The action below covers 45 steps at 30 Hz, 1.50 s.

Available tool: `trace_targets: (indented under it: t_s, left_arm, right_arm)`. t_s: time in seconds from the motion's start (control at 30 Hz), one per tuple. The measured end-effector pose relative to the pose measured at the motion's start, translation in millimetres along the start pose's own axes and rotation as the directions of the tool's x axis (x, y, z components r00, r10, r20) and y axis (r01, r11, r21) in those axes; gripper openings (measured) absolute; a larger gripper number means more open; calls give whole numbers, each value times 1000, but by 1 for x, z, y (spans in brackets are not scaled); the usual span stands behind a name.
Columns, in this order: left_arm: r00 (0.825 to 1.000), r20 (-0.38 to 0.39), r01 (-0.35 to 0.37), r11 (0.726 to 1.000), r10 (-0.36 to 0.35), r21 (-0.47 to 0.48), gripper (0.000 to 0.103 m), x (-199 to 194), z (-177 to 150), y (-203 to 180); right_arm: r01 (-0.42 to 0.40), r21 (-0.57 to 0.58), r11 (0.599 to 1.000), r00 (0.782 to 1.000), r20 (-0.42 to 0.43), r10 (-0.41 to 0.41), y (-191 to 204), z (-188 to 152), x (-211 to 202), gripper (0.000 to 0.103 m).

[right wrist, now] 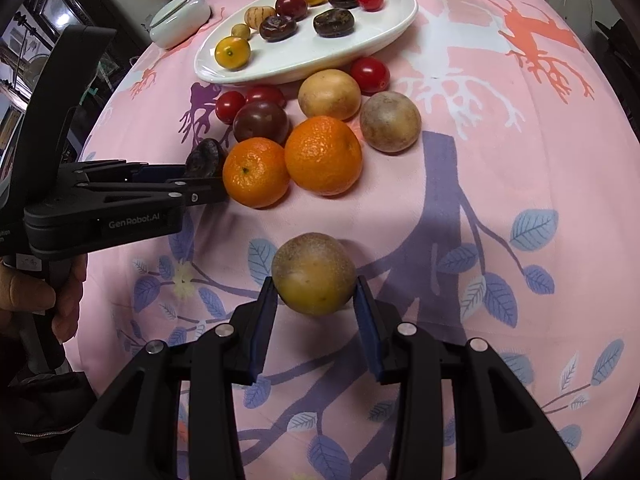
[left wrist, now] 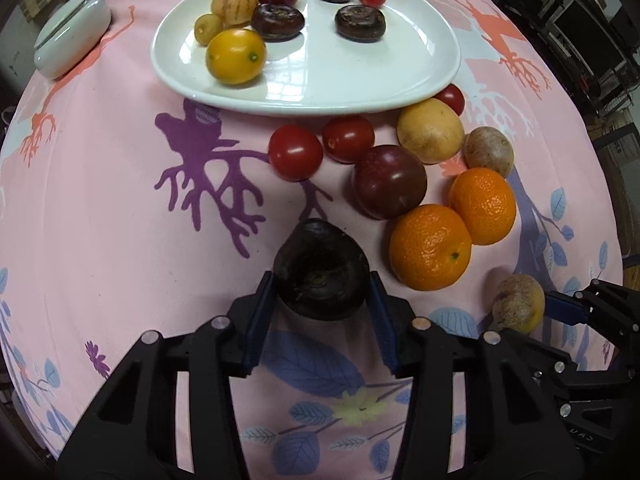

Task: Organize fruits
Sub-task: 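Grasp a mangosteen with the left gripper while the right grasps a brown round fruit, then carry both fruits over the white plate and open both grippers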

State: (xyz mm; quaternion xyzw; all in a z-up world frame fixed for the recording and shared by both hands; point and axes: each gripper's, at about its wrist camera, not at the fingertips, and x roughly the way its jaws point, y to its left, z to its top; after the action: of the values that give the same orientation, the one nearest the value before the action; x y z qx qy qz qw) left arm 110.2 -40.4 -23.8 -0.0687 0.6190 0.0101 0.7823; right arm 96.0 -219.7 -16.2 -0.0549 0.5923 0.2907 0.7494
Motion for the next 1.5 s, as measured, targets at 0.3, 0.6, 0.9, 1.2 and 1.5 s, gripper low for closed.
trace_targets:
  t_s: [0.3,0.6,0.9,1.2,1.5]
  left_arm:
    - [999,21,36,996,-35,-85,47,-21,-13,27]
    - [994,85,72,994,-65,-84,47,-49,-8,28]
    - [985,160,74,995,-63,-63,47,-73,27,27]
    - [985,168,55,997,-47,-47,47,-54,73,23]
    - [989,147,44,997,-35,-62,47,-28,99,20]
  right_arm:
    - [-12,-23,1000,1000,15,13,9,6,-4,39]
    - [-33,-42,999,996,76,37,16,27,-22,39]
    - [-61,-37,997,987,148,66,15,71,-33,39]
    - [-86,38,996,974,216,76,-1,126,-29,40]
    - [-94,123,988,979,192,69,-17,154,-1,40]
